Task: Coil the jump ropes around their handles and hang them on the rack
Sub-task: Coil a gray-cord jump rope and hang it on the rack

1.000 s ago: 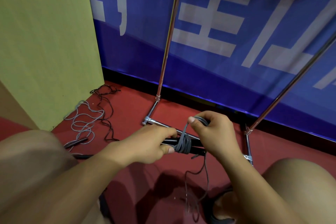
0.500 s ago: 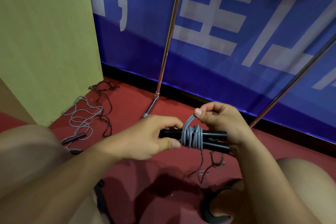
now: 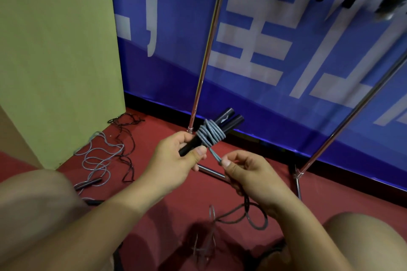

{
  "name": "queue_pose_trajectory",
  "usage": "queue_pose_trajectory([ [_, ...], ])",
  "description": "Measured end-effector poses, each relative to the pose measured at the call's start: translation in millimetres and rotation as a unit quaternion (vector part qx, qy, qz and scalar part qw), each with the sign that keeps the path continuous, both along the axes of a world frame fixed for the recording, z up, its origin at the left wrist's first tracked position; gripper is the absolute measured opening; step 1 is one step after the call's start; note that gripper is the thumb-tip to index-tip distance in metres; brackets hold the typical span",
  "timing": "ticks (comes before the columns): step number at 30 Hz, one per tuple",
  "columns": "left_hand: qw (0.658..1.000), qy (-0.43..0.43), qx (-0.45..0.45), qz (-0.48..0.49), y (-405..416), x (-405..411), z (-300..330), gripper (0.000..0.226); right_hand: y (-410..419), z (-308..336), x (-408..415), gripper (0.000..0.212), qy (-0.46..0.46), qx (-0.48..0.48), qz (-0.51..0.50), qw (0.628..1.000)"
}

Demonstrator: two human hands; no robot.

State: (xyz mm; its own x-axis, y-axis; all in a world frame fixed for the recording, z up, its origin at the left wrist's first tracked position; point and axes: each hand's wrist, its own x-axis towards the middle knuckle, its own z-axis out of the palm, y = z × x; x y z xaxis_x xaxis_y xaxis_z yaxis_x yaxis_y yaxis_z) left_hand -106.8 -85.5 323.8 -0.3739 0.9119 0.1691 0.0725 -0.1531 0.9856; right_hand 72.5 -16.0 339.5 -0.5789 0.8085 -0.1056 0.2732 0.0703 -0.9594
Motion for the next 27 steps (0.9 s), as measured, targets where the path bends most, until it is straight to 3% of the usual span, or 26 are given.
queue_pose_trajectory([
  [8,0.992,0.058,-0.064,0.093,7.4,-5.5,-5.7,0.010,-5.7,-8.8,-4.5,0.009,-0.075,0.029,0.062,0.995],
  [13,0.977,0.145,-0.093,0.124,10.2,-7.1,-8.1,0.013,-5.1,-5.6,-2.4,0.030,-0.140,0.060,0.062,0.986],
  [18,0.960,0.228,-0.092,0.136,11.5,-7.5,-7.0,0.019,-12.0,-2.4,-0.3,0.036,-0.122,0.088,0.063,0.987],
  [24,0.952,0.250,-0.114,0.138,19.1,-15.9,-5.3,0.020,-12.7,-1.4,-0.2,0.020,-0.069,0.123,0.036,0.989],
  [27,0.953,0.245,-0.115,0.133,21.5,-16.6,-7.4,0.020,-10.5,-3.4,-0.6,0.014,-0.061,0.153,-0.024,0.986],
])
